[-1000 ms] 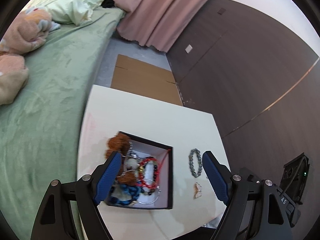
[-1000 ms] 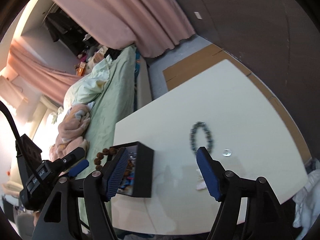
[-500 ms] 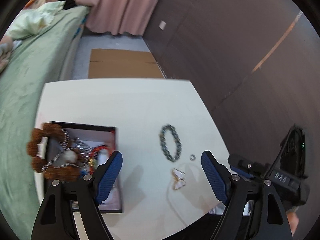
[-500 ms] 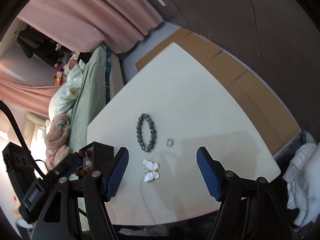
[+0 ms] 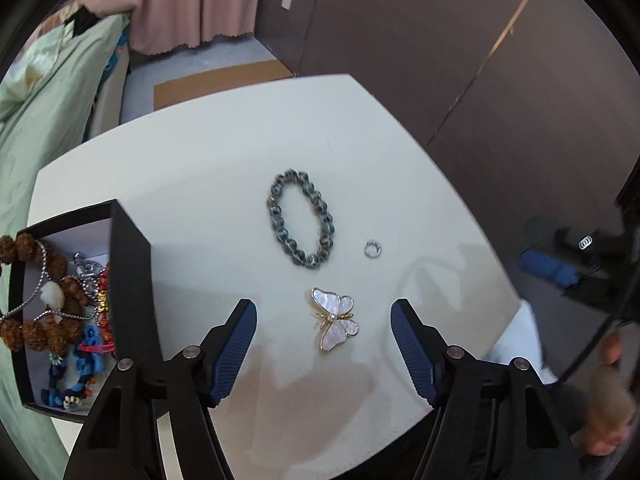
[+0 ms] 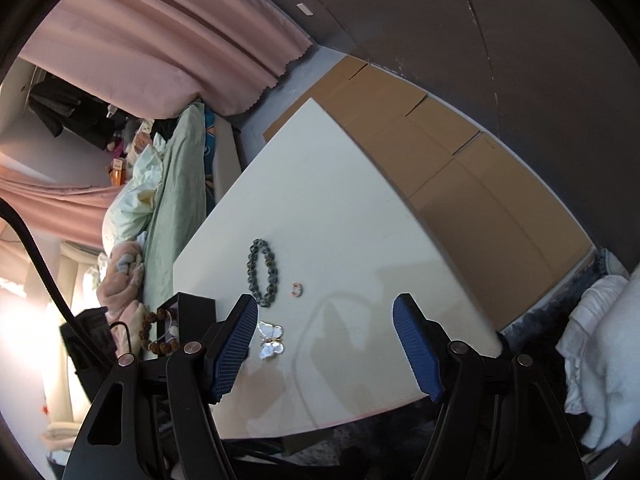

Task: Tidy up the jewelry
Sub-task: 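Drop the red string bracelet into the black box and open the right gripper, then grasp the white butterfly pendant with the left gripper and lift it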

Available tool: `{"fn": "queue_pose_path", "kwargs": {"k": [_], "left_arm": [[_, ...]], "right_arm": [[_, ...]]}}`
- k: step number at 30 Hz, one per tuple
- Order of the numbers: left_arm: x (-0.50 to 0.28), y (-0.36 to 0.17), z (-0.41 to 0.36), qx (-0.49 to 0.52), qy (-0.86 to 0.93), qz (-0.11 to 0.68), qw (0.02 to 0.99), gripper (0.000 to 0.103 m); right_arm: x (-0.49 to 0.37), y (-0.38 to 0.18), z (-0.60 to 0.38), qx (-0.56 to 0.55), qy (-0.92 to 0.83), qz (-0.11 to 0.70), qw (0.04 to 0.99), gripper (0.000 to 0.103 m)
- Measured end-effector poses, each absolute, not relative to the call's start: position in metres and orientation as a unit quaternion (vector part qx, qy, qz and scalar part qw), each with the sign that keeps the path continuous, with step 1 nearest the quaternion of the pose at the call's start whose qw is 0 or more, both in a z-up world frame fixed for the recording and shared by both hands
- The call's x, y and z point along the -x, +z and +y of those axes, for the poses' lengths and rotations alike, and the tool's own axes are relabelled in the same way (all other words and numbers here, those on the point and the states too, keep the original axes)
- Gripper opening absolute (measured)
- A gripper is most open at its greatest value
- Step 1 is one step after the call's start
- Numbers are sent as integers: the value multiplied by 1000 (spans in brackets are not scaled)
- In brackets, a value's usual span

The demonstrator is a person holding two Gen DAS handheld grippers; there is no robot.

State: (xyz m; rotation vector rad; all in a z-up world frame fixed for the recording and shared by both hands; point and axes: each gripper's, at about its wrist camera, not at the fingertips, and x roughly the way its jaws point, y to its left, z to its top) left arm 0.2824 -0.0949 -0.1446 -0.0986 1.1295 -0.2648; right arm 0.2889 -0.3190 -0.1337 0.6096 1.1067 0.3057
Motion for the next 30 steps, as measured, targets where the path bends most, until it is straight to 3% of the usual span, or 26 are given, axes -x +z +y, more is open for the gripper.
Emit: {"fn": "queue_pose_path", "kwargs": {"k": [10,12,15,23,28,30], "left_arm": [[-286,-167,-100,42,-110,558,822,39],[-286,-167,-99,48,-111,557,822,19],[-289,-168,-94,71,-113,559,818,14],[-288,-154,-90,89,-129,550,820,13],[-289,-140,-79,106,-126,535,829,13],[-289,-135,-73,113,-124,529,832,13]], "right_arm": [[-292,-136,-322,-275,143,516,799,71],[-295,-138,-317,-269,142,519,799,71],[-298,-142,-311,-263,142,517,802,71],[-310,-152,-283,-235,155,528,801,69],[-314,-155,-268,-205,160,533,805,52],[-316,-156,-264,-190,165,536,806,49]]}}
